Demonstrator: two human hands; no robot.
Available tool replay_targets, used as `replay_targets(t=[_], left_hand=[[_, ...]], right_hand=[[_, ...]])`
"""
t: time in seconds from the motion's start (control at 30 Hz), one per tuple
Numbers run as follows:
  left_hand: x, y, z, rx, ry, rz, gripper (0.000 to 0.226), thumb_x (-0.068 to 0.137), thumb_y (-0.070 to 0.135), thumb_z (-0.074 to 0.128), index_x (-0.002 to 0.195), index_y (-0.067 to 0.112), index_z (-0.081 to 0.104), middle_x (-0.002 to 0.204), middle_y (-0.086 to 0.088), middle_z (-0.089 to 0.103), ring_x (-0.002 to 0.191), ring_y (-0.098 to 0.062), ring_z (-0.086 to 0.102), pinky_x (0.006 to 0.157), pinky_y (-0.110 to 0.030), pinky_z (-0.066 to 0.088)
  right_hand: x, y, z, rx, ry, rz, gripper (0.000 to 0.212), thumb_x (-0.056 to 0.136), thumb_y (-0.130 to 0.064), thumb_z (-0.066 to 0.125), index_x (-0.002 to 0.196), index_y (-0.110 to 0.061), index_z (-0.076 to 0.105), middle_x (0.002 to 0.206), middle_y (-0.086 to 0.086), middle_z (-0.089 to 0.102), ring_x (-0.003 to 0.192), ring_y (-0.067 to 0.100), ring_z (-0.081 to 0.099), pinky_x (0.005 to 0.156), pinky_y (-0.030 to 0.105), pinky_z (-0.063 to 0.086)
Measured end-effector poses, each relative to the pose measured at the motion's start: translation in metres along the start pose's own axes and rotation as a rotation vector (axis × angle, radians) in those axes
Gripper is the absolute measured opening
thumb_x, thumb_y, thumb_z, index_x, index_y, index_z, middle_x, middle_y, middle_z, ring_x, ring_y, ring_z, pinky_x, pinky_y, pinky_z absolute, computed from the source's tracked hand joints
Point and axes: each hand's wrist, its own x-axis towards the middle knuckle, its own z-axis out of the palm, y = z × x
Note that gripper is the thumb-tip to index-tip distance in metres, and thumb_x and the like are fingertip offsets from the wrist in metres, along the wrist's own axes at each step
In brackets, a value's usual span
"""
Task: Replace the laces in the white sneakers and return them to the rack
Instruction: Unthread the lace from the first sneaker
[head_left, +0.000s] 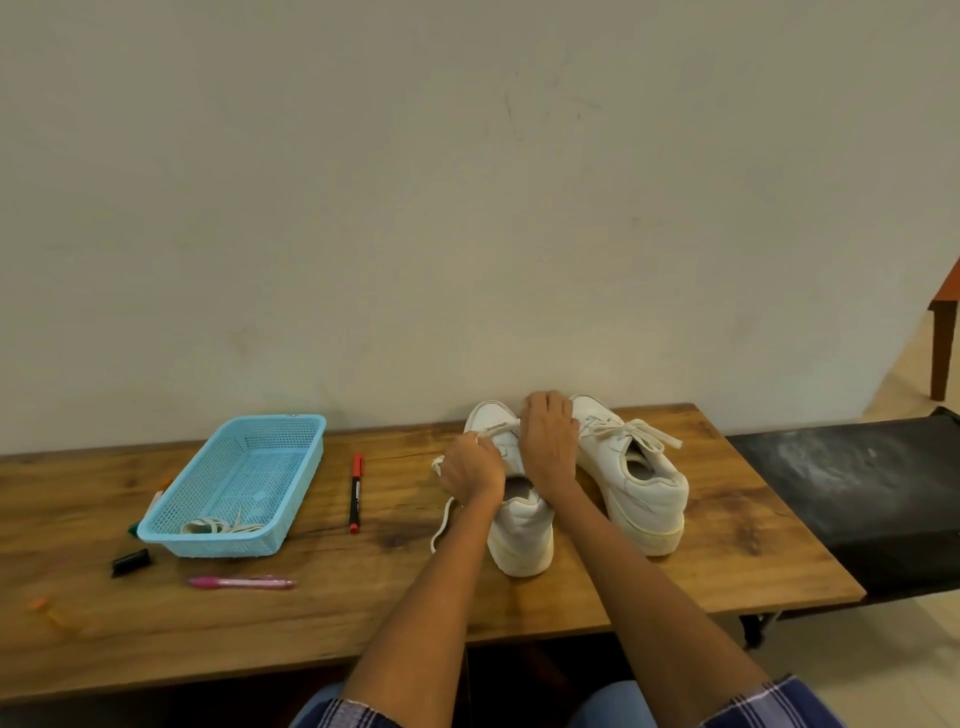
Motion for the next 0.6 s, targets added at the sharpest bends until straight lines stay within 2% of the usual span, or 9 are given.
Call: replay_targets(t=[0.07,0.13,0.2,0.23,0.37,0.43,0.5,0.53,0.6], left_hand=[[-0.0001,0.0000,0.0000,0.004,0.003,0.002,0.030,0.097,0.025,0.042,0.108,0.016,0.069,0.108,-0.010,0.068,0.099,-0.029,0.061,0.076,-0.034,0.046],[0.0000,0.0007,0.0000,0.005,0.005,0.001,0.031,0.097,0.025,0.042,0.107,0.016,0.069,0.107,-0.010,0.068,0.099,-0.028,0.061,0.076,-0.034,0.046],[0.0000,0.0008,-0.0001,0.014,0.004,0.005,0.031,0.097,0.024,0.041,0.107,0.015,0.069,0.107,-0.010,0.068,0.098,-0.028,0.061,0.077,-0.035,0.047],[-0.0001,0.0009,-0.0002,0.019,0.007,0.008,0.031,0.097,0.024,0.041,0.108,0.015,0.069,0.108,-0.010,0.068,0.099,-0.028,0.061,0.077,-0.035,0.047],[0.0005,0.0007,-0.0006,0.040,0.008,0.017,0.031,0.098,0.023,0.041,0.109,0.013,0.068,0.109,-0.011,0.067,0.102,-0.029,0.060,0.076,-0.034,0.045],[-0.0003,0.0008,-0.0002,0.044,0.004,0.020,0.032,0.098,0.024,0.041,0.110,0.013,0.068,0.110,-0.011,0.067,0.103,-0.030,0.060,0.076,-0.034,0.045],[-0.0008,0.0005,0.0003,0.047,0.006,0.019,0.032,0.098,0.024,0.040,0.110,0.013,0.068,0.109,-0.011,0.067,0.102,-0.029,0.061,0.075,-0.033,0.045],[-0.0008,0.0007,0.0000,0.054,0.007,0.019,0.032,0.098,0.024,0.040,0.109,0.014,0.068,0.109,-0.010,0.067,0.101,-0.028,0.061,0.073,-0.032,0.045],[-0.0006,0.0011,-0.0002,0.071,0.008,0.021,0.032,0.098,0.023,0.040,0.108,0.014,0.068,0.108,-0.009,0.067,0.100,-0.027,0.061,0.071,-0.032,0.042]], right_hand=[[0.0017,-0.0030,0.0029,-0.027,-0.227,-0.064,0.033,0.100,-0.030,0.038,0.123,-0.011,0.052,0.125,0.010,0.048,0.116,0.027,0.044,0.090,0.038,0.040],[0.0048,-0.0071,0.0025,-0.150,-0.433,-0.149,0.040,0.100,-0.038,0.036,0.128,-0.014,0.052,0.132,0.010,0.044,0.123,0.026,0.038,0.097,0.038,0.037],[0.0062,-0.0079,0.0037,-0.158,-0.474,-0.200,0.039,0.101,-0.034,0.035,0.123,-0.011,0.058,0.129,0.011,0.047,0.120,0.025,0.040,0.098,0.038,0.038],[0.0056,-0.0070,0.0029,-0.112,-0.413,-0.176,0.037,0.101,-0.030,0.035,0.119,-0.009,0.060,0.125,0.011,0.050,0.116,0.025,0.043,0.095,0.037,0.040],[-0.0003,-0.0001,-0.0012,0.047,0.096,0.129,0.029,0.097,-0.019,0.037,0.098,-0.003,0.061,0.101,0.014,0.058,0.093,0.028,0.052,0.074,0.040,0.044],[-0.0010,0.0014,-0.0003,0.080,0.205,0.135,0.028,0.092,-0.020,0.038,0.101,-0.005,0.059,0.102,0.014,0.060,0.093,0.030,0.056,0.071,0.042,0.047],[0.0010,0.0012,0.0026,0.051,0.050,0.066,0.036,0.091,-0.026,0.043,0.121,-0.010,0.054,0.123,0.014,0.053,0.112,0.032,0.050,0.083,0.046,0.045],[0.0019,-0.0001,0.0040,0.002,-0.108,0.022,0.041,0.093,-0.031,0.045,0.130,-0.013,0.049,0.134,0.014,0.045,0.123,0.032,0.042,0.092,0.048,0.040],[0.0039,-0.0033,0.0061,-0.158,-0.379,-0.119,0.042,0.097,-0.038,0.039,0.134,-0.018,0.046,0.141,0.012,0.036,0.132,0.029,0.030,0.102,0.046,0.031]])
